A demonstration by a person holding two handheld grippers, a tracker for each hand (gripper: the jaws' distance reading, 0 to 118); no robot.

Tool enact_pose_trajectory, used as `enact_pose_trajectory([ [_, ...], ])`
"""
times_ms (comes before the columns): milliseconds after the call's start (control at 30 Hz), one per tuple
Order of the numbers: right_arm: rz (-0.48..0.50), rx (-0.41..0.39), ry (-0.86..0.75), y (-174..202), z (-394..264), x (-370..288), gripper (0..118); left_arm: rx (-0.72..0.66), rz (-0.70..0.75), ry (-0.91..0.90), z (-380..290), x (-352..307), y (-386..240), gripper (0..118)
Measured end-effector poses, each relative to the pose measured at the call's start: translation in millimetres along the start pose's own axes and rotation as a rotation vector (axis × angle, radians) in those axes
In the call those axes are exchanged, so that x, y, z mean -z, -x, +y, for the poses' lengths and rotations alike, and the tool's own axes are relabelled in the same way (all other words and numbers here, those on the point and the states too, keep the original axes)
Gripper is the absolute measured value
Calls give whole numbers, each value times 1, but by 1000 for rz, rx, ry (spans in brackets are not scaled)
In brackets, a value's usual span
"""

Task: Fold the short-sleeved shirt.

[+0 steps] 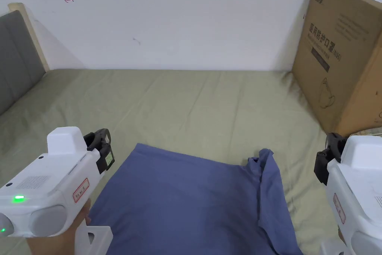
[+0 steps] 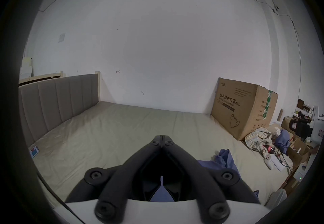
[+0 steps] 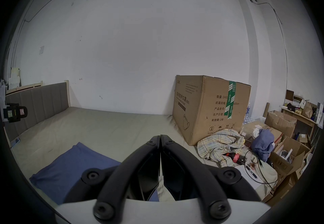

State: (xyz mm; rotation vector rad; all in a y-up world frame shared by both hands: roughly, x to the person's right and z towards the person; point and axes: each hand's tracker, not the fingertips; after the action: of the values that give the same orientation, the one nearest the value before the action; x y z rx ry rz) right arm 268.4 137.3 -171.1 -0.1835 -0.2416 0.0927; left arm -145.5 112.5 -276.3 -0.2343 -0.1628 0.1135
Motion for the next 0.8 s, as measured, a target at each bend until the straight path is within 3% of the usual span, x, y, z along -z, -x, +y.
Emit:
enact_pose_trajectory([
  [100,-5,-17,17,0,-2,7,0,15,-3,34,-2,11,1,0],
  [233,-14,37,36,1,-2,21,0,-2,-8,114,-1,39,6,0],
  [467,-12,33,108,2,-8,63,0,9,-53,298,-4,152,26,0],
  [500,58,29,73,5,-8,69,0,-9,-47,325,-7,171,29,0],
  [567,51,28,92,5,-12,85,0,-30,-39,381,-11,208,32,0],
  [600,-10,6,108,3,-15,94,0,-56,-31,407,-15,227,35,0],
  [667,-12,4,133,3,-22,108,0,-65,-16,471,-27,266,42,15],
  [733,-22,-4,153,3,-29,123,0,-32,16,548,-41,302,48,53],
  [800,-31,-6,179,2,-37,137,0,27,37,607,-55,333,47,81],
])
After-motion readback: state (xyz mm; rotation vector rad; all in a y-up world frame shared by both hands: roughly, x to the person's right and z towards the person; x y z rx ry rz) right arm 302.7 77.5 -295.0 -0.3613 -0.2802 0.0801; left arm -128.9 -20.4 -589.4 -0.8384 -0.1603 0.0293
